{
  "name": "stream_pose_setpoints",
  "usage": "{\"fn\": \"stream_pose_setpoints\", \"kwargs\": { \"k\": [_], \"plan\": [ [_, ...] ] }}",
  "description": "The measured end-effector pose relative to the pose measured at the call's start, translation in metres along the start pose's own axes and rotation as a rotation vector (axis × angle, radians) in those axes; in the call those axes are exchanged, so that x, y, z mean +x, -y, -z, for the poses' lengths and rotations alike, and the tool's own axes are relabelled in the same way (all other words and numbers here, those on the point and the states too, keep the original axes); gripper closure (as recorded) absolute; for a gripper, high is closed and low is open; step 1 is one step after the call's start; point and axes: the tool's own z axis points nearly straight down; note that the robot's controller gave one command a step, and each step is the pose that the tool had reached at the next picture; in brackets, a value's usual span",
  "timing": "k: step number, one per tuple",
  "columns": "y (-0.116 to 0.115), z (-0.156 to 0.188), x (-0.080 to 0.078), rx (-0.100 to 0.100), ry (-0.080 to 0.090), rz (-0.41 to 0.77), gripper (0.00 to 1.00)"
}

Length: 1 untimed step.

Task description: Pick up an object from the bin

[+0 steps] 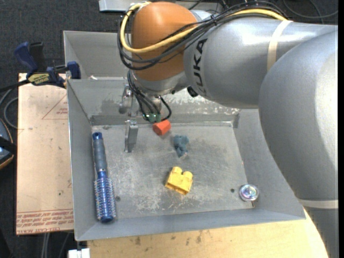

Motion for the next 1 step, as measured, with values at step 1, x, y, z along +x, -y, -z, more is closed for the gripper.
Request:
{"fn": "stream_pose_setpoints", "kwargs": {
  "k": [1],
  "plan": [
    [0.0784,-0.0252,0.0338,0.004,0.001,-0.004,0.00]
  ]
}}
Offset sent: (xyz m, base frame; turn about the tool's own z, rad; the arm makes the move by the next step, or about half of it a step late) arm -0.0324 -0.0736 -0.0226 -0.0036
